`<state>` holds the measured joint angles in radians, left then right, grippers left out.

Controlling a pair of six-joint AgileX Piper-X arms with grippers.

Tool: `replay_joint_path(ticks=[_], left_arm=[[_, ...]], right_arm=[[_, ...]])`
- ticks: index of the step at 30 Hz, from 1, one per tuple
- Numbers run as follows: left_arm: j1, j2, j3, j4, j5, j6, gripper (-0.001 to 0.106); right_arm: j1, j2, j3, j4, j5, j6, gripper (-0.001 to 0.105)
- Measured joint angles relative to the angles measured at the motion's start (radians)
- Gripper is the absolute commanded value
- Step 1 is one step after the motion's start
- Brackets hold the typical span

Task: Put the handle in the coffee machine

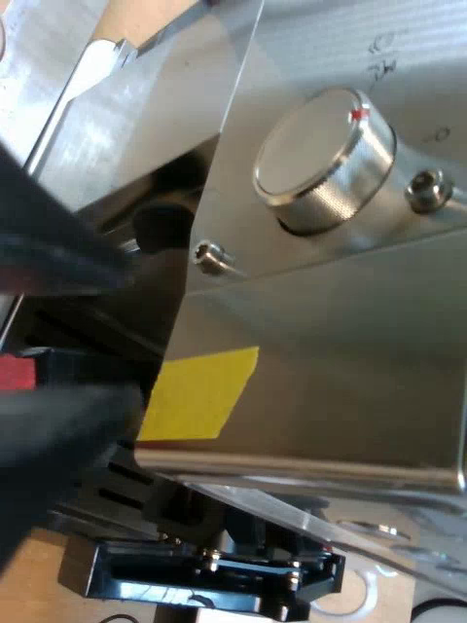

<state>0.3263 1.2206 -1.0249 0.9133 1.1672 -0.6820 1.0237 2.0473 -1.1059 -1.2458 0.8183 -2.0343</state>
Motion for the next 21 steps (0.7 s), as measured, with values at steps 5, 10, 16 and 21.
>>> replay_joint_path(ticks=[5, 10, 16, 21], left_arm=[[0.0, 0.0, 0.0, -0.012, -0.114, 0.0, 0.0], [0.0, 0.0, 0.0, -0.1, -0.232, -0.071, 0.0], [-0.032, 0.021, -0.002, -0.162, -0.3, -0.148, 0.0], [-0.143, 0.059, -0.002, -0.157, -0.443, -0.153, 0.0]], right_arm=[[0.0, 0.0, 0.0, 0.0, 0.0, -0.002, 0.03], [0.0, 0.0, 0.0, 0.0, 0.0, -0.002, 0.03], [0.0, 0.0, 0.0, 0.0, 0.002, -0.002, 0.03], [0.0, 0.0, 0.0, 0.0, 0.002, -0.002, 0.03]])
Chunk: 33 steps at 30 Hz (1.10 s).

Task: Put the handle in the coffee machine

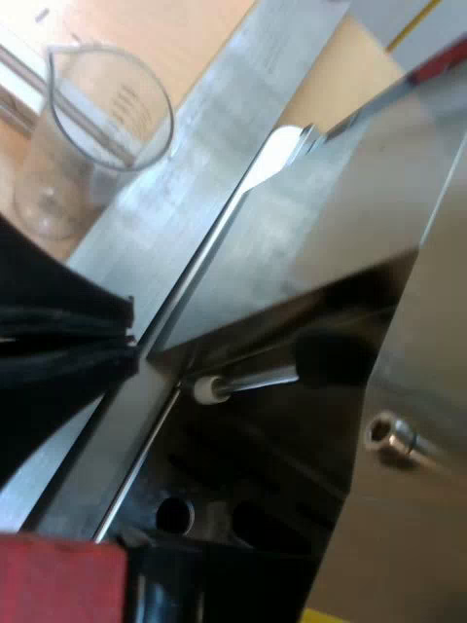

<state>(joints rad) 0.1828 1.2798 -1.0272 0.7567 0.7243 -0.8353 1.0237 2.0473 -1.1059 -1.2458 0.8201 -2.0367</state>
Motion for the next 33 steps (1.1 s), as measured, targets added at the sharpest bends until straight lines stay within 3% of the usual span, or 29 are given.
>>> replay_joint_path(ticks=[5, 9, 20, 33], left_arm=[[-0.057, 0.0, 0.0, 0.001, -0.086, 0.0, 0.0], [-0.063, 0.0, 0.0, 0.009, -0.116, -0.003, 0.0], [-0.081, 0.0, 0.0, 0.151, -0.158, 0.072, 0.0], [-0.168, 0.0, 0.0, 0.297, -0.146, 0.073, 0.0]], right_arm=[[0.0, 0.0, 0.0, 0.0, 0.0, 0.0, 0.03], [0.0, 0.0, 0.0, 0.0, 0.0, 0.0, 0.03], [0.0, 0.0, 0.0, 0.0, 0.002, 0.0, 0.03], [0.004, 0.0, 0.0, 0.0, 0.006, -0.006, 0.03]])
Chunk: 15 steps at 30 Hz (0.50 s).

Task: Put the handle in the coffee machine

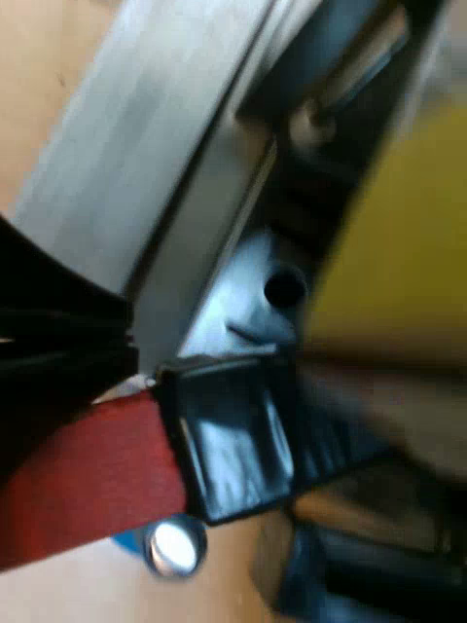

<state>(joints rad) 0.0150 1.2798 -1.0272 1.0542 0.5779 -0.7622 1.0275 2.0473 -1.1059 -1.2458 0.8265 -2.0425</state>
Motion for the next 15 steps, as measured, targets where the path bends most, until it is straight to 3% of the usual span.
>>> replay_joint_path(ticks=[3, 15], left_arm=[[-0.011, 0.0, 0.0, 0.04, 0.029, 0.0, 0.0], [-0.018, 0.0, 0.0, 0.13, 0.114, -0.026, 0.0]], right_arm=[[0.0, 0.0, 0.0, 0.0, 0.001, -0.028, 0.03], [0.002, 0.0, 0.0, 0.0, 0.003, -0.039, 0.03]])
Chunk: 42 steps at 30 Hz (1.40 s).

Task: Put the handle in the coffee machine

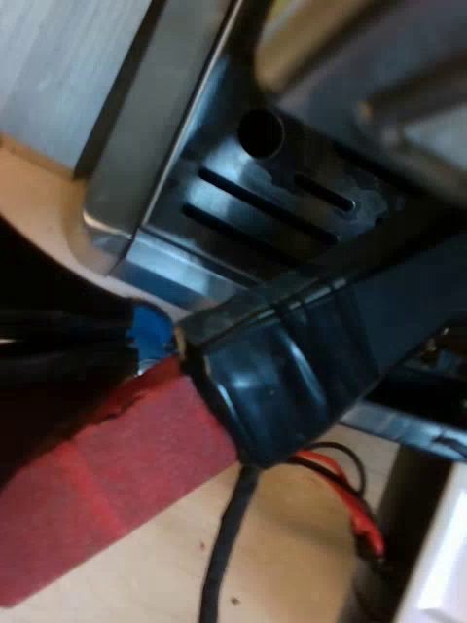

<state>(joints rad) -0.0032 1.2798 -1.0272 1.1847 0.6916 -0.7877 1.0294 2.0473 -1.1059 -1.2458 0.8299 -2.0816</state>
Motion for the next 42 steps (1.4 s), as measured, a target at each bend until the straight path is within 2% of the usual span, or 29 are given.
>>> replay_joint_path(ticks=[5, 8, 12, 16, 21, 30, 34, 41, 42], left_arm=[[0.004, 0.0, 0.0, 0.01, 0.022, -0.109, 0.0], [0.003, 0.0, 0.0, 0.012, 0.026, -0.146, 0.0], [0.003, 0.0, 0.0, 0.012, 0.029, -0.178, 0.0], [0.003, 0.0, 0.0, 0.015, 0.028, -0.229, 0.0], [0.003, 0.0, 0.0, 0.016, 0.025, -0.238, 0.0], [-0.001, 0.0, 0.0, 0.017, 0.025, -0.239, 0.0], [-0.027, 0.0, 0.0, 0.017, 0.013, -0.266, 0.0], [-0.059, 0.0, 0.0, 0.014, -0.013, -0.293, 0.0], [-0.062, 0.0, 0.0, 0.014, -0.017, -0.322, 0.0]], right_arm=[[0.003, 0.0, 0.0, 0.0, 0.008, -0.001, 0.029], [0.003, 0.0, 0.0, 0.0, 0.008, -0.001, 0.029], [0.007, 0.0, 0.0, 0.0, 0.011, -0.002, 0.029], [0.023, 0.0, 0.0, 0.003, 0.064, -0.005, 0.029], [0.05, -0.008, 0.008, 0.0, 0.118, -0.024, 0.029], [0.081, -0.118, 0.173, -0.041, 0.147, -0.016, 0.029], [0.118, -0.195, 0.29, -0.043, 0.153, -0.021, 0.029], [0.194, -0.334, 0.44, -0.042, 0.193, -0.057, 0.029], [0.209, -0.373, 0.468, -0.042, 0.209, -0.057, 0.029]])
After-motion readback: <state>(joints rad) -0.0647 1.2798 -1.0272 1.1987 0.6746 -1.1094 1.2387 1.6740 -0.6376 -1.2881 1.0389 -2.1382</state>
